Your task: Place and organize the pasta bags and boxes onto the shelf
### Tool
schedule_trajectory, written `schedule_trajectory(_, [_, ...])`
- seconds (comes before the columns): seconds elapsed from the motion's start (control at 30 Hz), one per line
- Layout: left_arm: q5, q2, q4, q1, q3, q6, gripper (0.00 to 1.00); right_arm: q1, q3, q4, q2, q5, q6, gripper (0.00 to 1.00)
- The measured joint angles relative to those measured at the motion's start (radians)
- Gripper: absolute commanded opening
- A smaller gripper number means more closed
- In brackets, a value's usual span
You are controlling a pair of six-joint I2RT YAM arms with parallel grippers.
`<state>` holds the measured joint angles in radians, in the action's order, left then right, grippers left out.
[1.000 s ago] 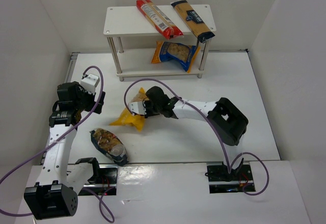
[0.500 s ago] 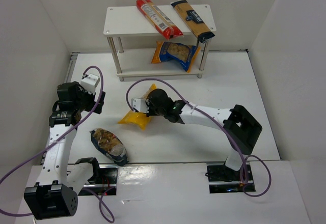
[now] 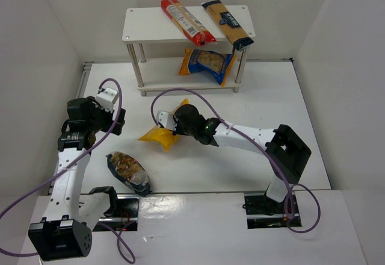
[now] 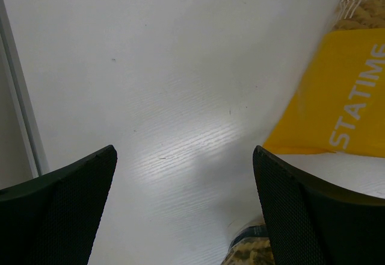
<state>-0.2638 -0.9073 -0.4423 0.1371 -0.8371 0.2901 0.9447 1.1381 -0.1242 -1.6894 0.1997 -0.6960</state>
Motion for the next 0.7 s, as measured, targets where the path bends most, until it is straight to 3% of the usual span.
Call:
schedule_trajectory(0.37, [-0.05, 0.008, -0.007, 0.0, 0.0, 0.021, 0.99, 0.0, 0.089, -0.038, -0.004, 0.027, 0.059, 0.0])
schedule_trajectory(0.7, [-0.054, 0.015, -0.008, 0.0, 0.0, 0.022, 0.99, 0.005, 0.089, 0.023, -0.005, 0.169, -0.01, 0.0])
